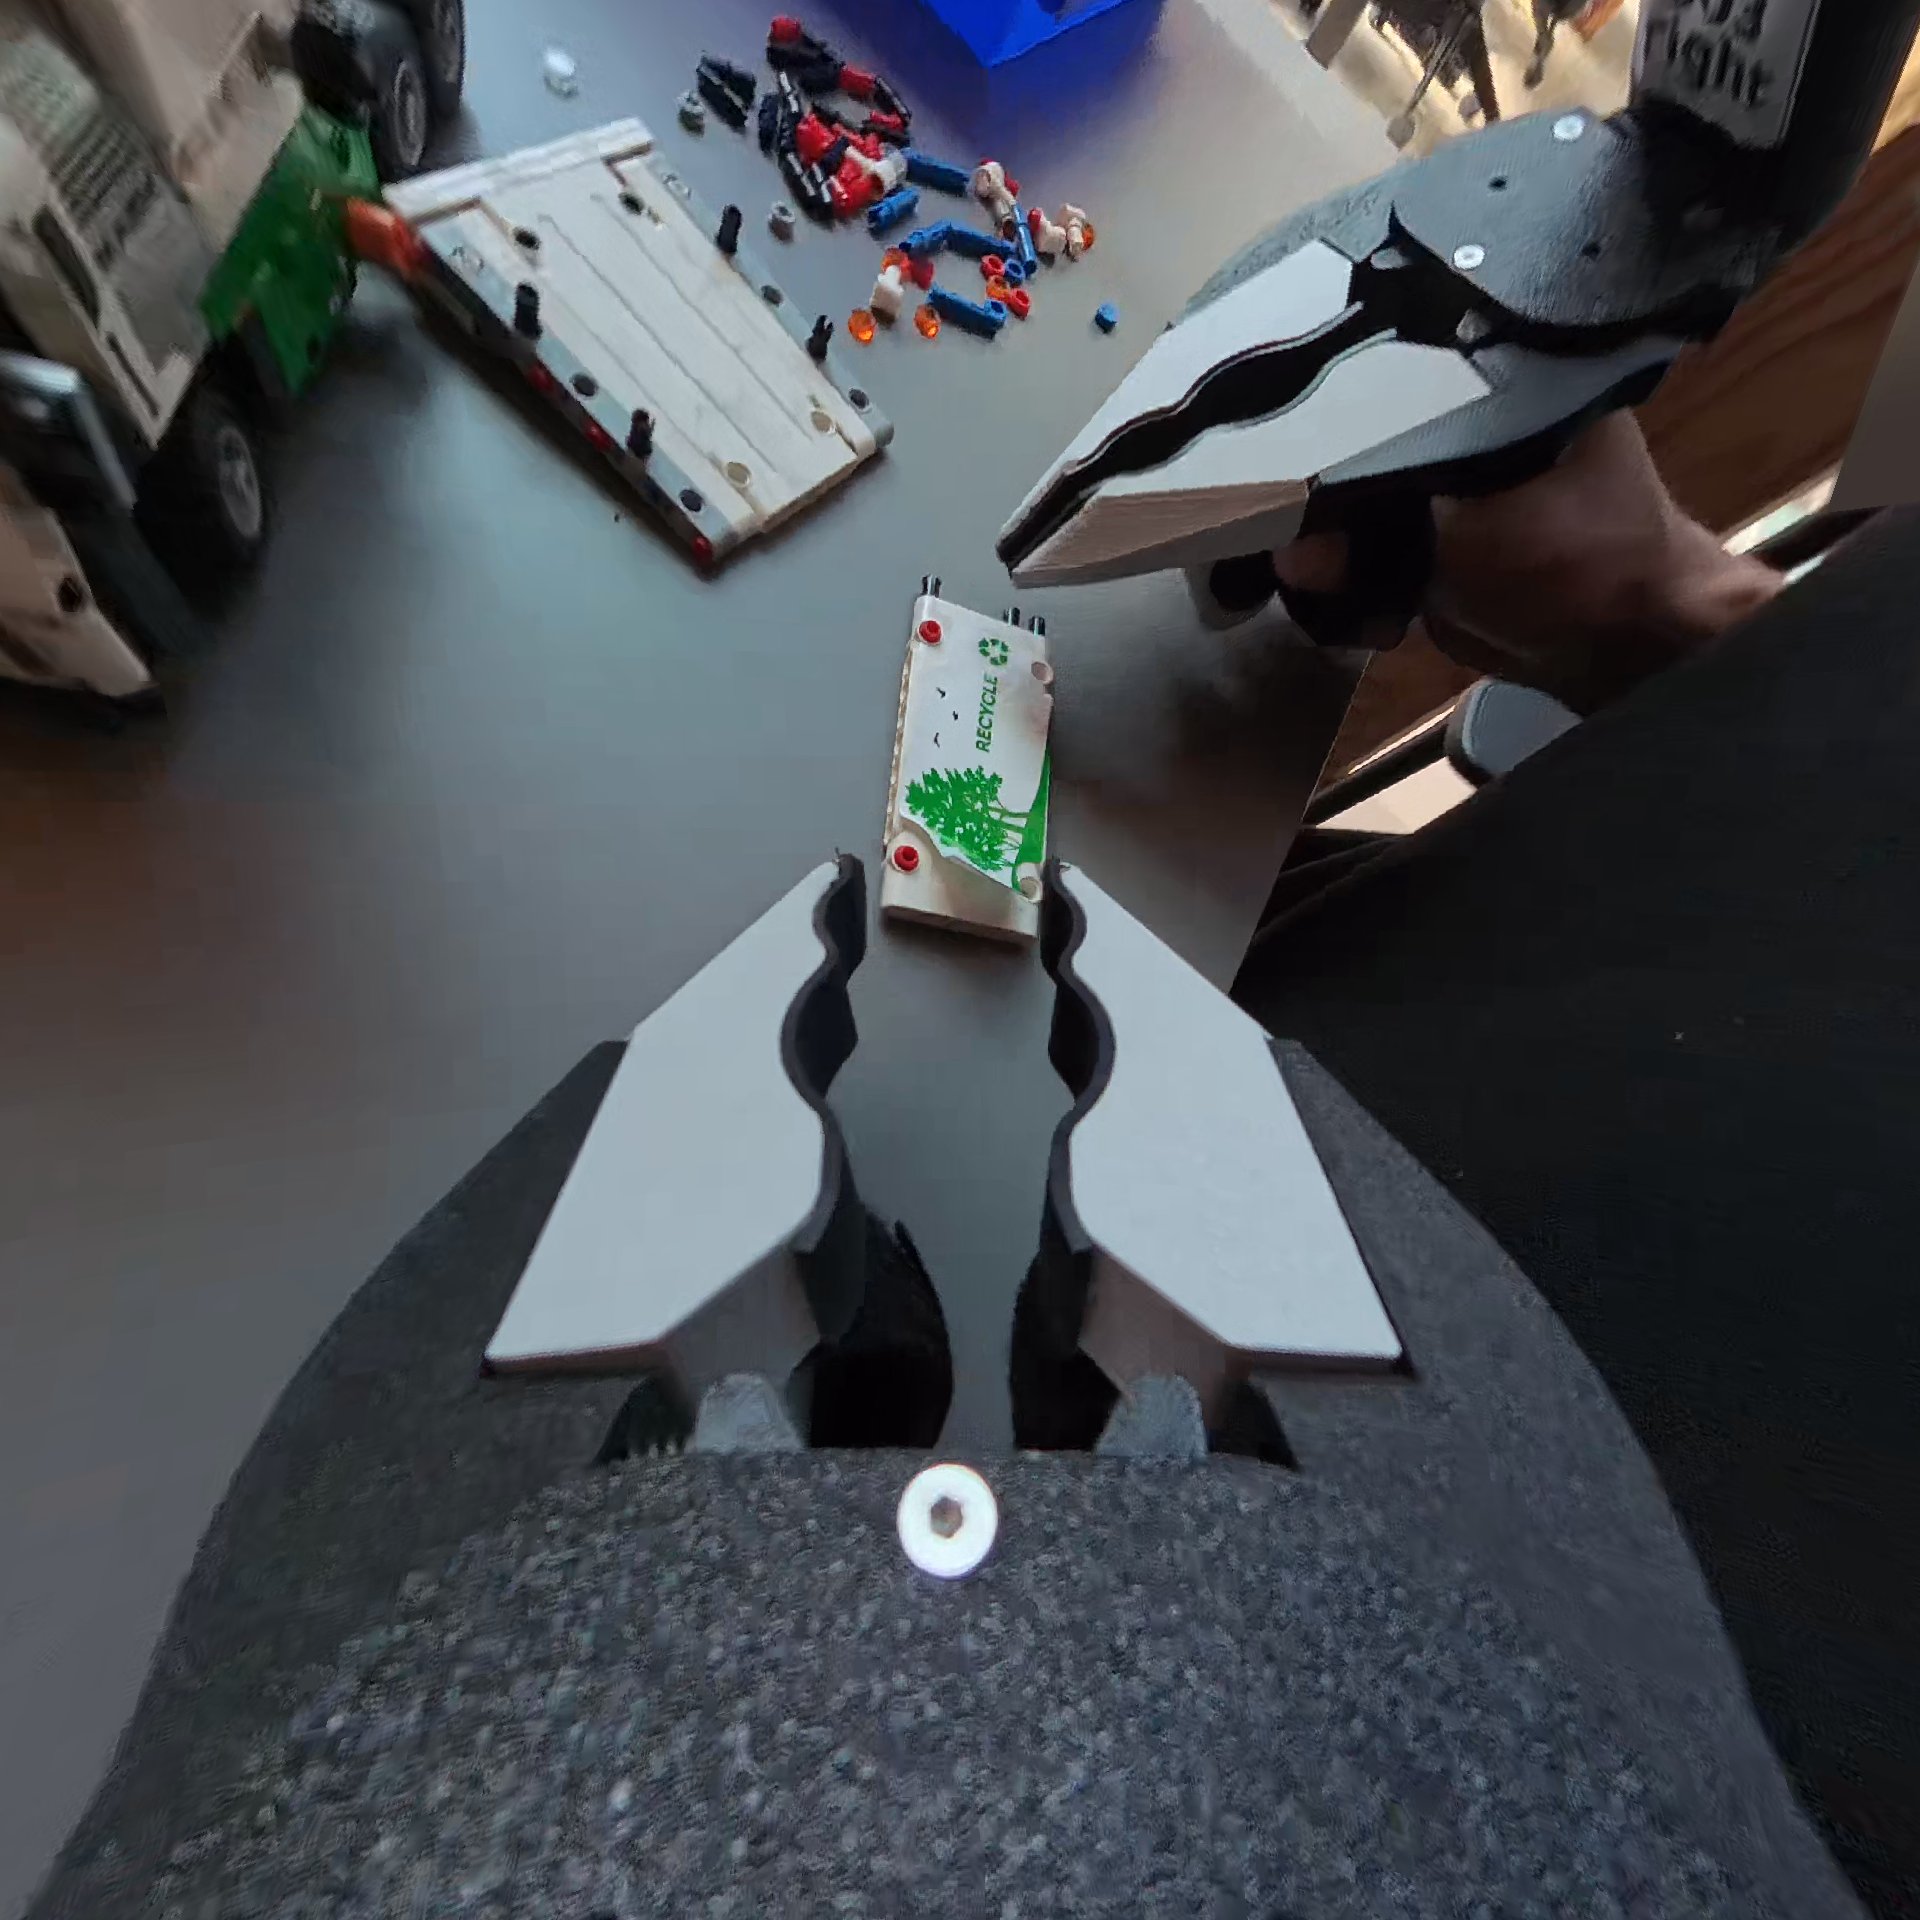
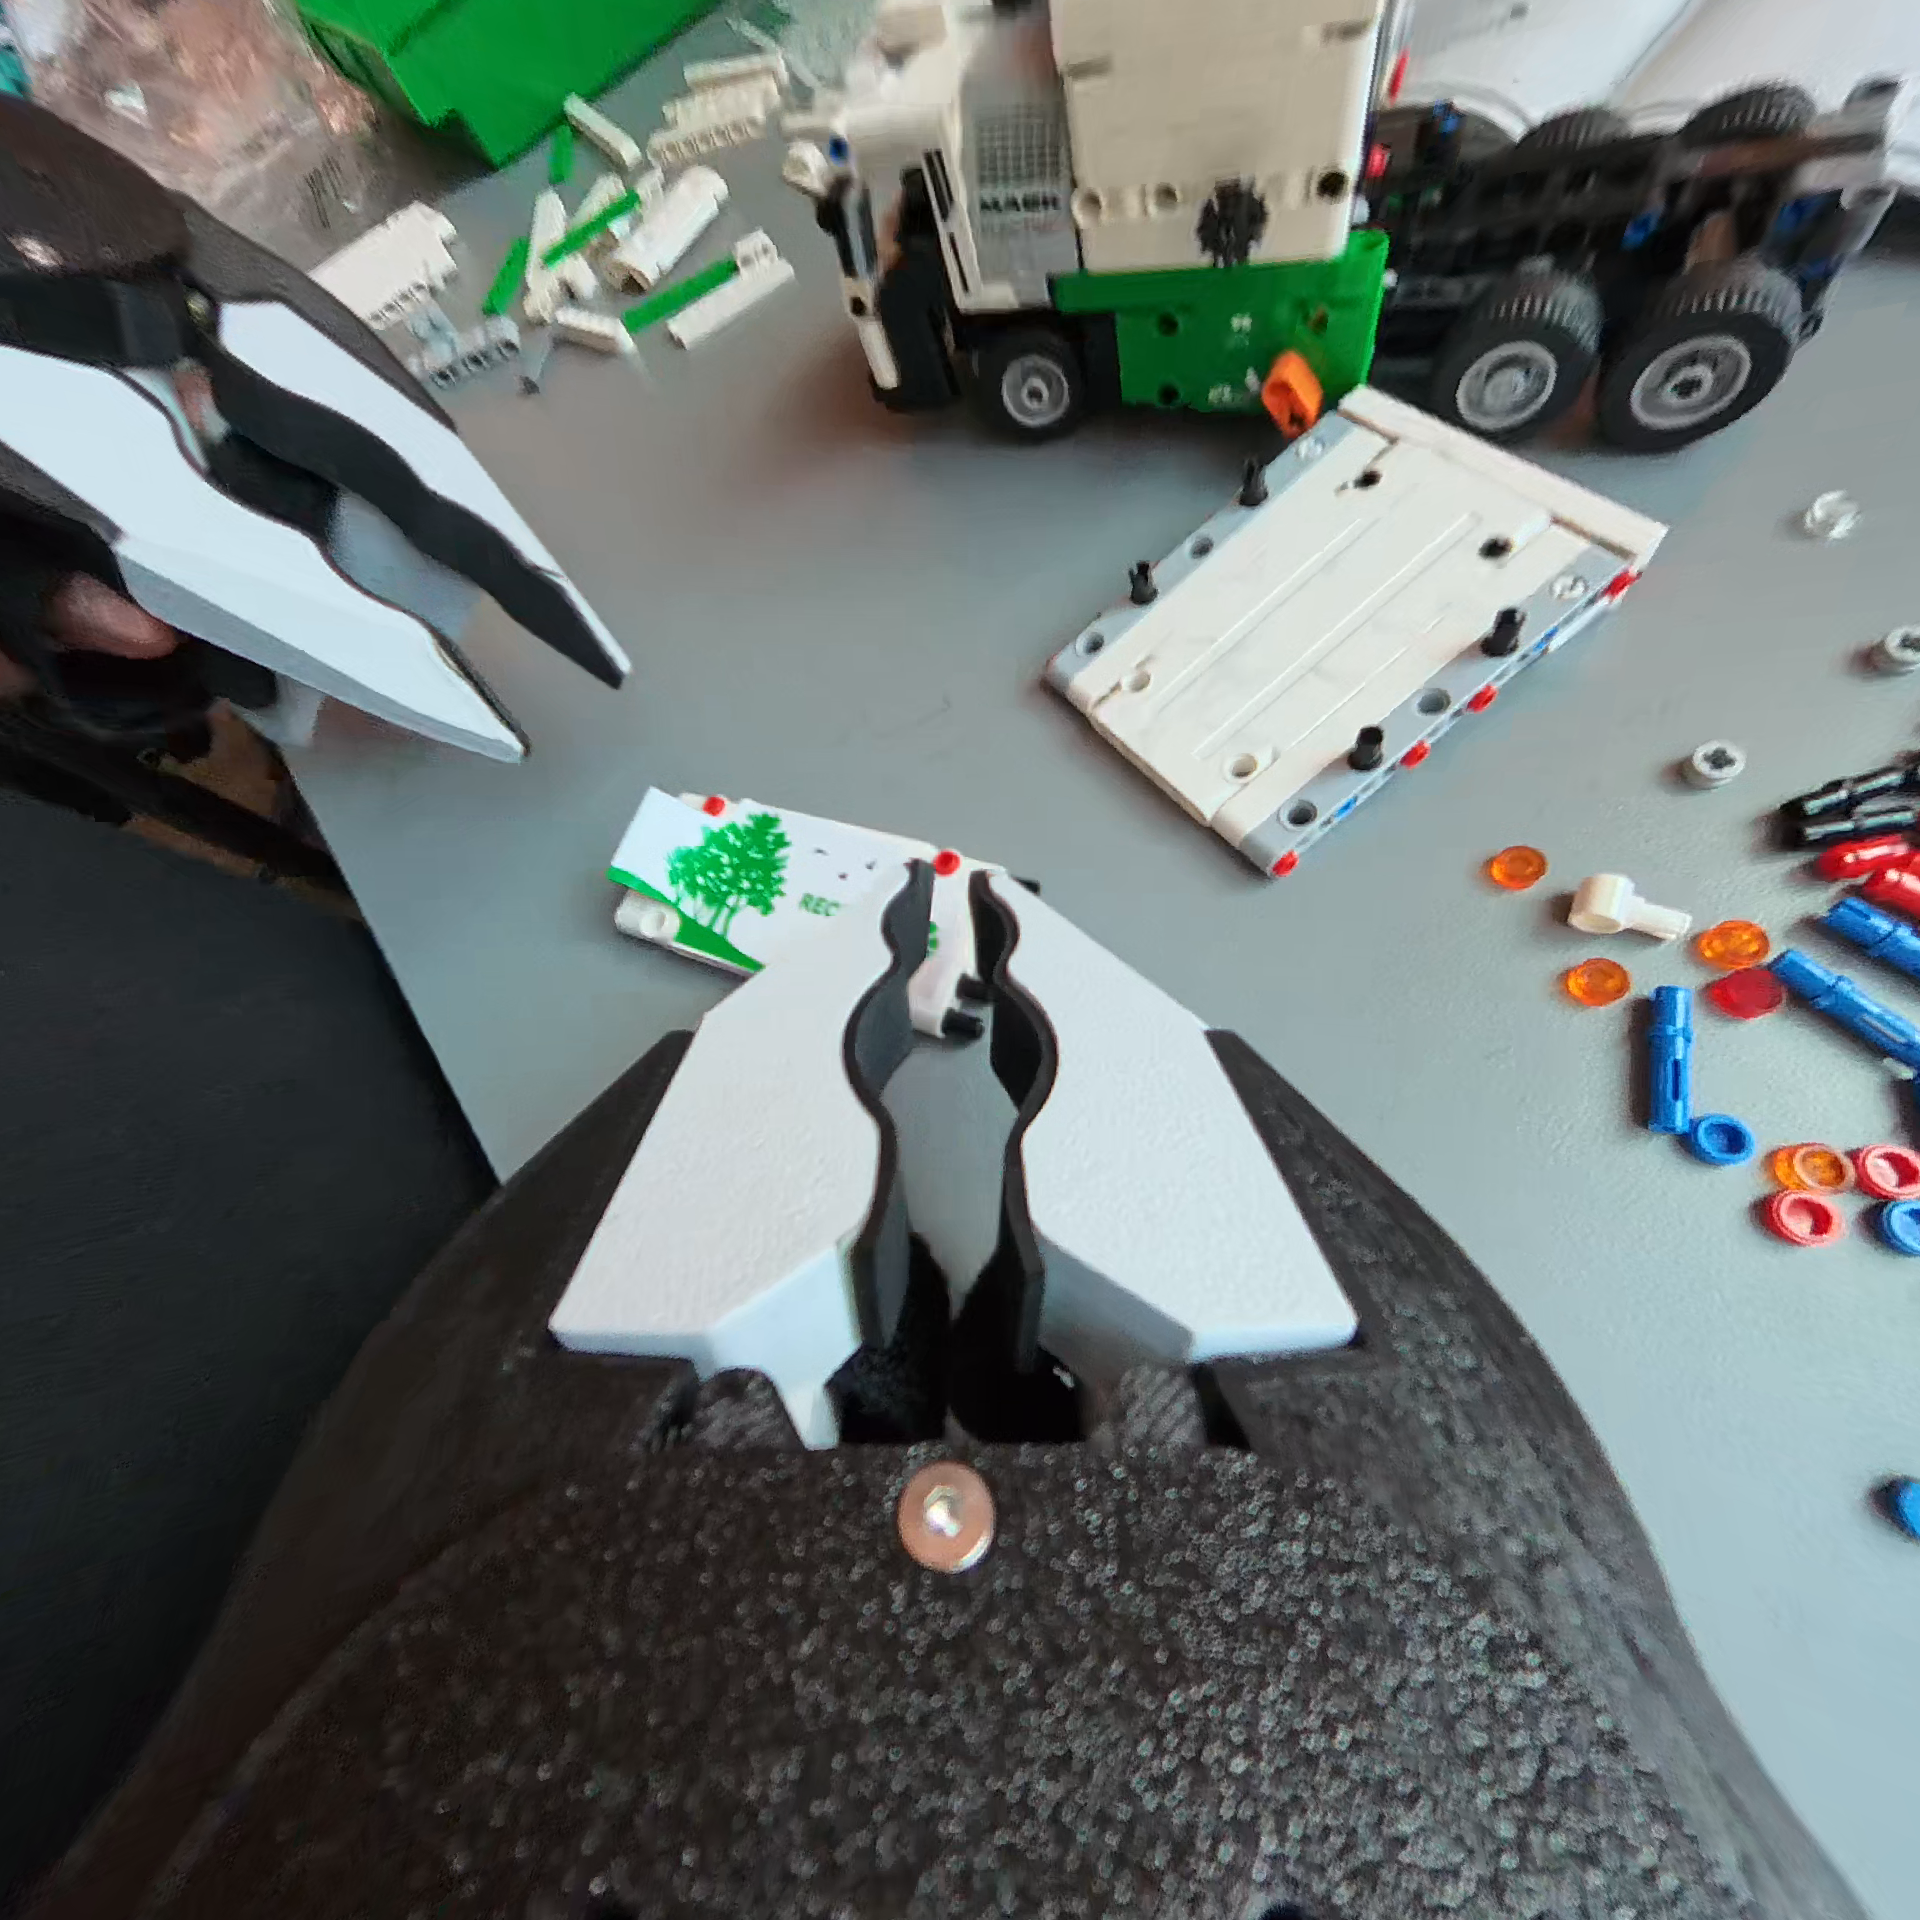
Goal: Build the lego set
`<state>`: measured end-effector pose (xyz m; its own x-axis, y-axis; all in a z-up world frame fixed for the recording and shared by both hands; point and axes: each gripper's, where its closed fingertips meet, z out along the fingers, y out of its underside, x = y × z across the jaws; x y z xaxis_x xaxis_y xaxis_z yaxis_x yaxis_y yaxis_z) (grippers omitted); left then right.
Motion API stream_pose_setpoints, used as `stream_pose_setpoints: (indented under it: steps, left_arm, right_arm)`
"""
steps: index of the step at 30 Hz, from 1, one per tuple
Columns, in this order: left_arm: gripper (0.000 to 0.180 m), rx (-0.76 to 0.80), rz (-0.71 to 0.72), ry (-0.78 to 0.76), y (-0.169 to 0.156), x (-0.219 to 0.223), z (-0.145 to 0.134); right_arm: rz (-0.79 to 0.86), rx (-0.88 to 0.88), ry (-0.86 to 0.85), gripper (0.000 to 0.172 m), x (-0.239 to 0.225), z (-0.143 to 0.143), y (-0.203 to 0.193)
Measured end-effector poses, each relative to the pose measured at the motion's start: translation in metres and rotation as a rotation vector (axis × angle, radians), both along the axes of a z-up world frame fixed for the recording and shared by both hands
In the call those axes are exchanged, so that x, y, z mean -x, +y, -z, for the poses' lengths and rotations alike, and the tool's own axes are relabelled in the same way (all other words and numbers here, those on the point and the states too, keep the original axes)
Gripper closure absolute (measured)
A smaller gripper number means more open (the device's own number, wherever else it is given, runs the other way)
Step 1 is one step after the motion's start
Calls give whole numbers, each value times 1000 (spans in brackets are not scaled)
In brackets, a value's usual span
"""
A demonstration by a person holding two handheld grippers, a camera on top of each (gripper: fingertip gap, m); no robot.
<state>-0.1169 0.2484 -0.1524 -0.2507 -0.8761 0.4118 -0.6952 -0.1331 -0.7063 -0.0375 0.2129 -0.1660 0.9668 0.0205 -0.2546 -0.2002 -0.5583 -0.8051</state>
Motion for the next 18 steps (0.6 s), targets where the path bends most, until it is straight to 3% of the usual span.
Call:
stream_pose_setpoints:
  steps: [3,6,12,18]
  left_arm:
    - [129,-204,111,-68,-4,-1,4]
    - [125,-325,161,-38,-6,-5,22]
    - [142,-312,217,-14,-18,-11,36]
    - [142,-326,242,-31,-20,-11,37]
  right_arm:
    - [-112,13,6,170,22,-4,1]
    - [-231,73,-62,172,47,7,-2]
    - [-282,93,-151,172,69,14,10]
    - [-266,77,-153,172,69,11,26]
